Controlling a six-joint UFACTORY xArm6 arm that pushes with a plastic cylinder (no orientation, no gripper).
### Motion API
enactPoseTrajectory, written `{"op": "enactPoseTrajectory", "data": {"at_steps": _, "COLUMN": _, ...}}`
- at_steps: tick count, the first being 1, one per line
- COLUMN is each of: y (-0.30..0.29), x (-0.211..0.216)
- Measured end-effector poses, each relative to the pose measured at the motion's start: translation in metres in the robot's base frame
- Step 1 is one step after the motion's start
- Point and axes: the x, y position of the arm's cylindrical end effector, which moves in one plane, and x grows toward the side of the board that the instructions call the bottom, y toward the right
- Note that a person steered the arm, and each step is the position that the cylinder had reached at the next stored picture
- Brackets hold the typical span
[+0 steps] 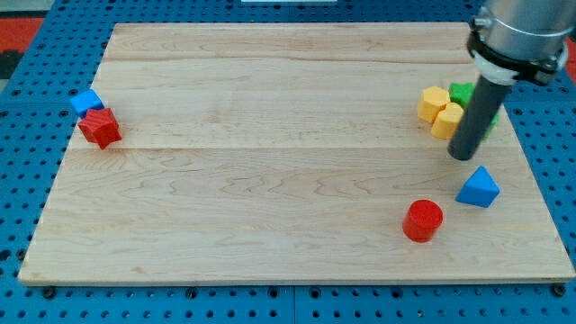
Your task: Push the blue triangle towards the red star
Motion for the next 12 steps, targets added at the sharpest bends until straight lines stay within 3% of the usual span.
{"op": "enactPoseTrajectory", "data": {"at_steps": 2, "y": 0.075, "x": 0.032}}
{"op": "enactPoseTrajectory", "data": {"at_steps": 4, "y": 0.01, "x": 0.076}}
{"op": "enactPoseTrajectory", "data": {"at_steps": 6, "y": -0.119, "x": 0.038}}
{"op": "enactPoseTrajectory", "data": {"at_steps": 7, "y": -0.109, "x": 0.046}}
{"op": "enactPoseTrajectory", "data": {"at_steps": 9, "y": -0.024, "x": 0.06}}
{"op": "enactPoseTrajectory", "data": {"at_steps": 10, "y": -0.018, "x": 0.05}}
{"op": "enactPoseTrajectory", "data": {"at_steps": 12, "y": -0.112, "x": 0.017}}
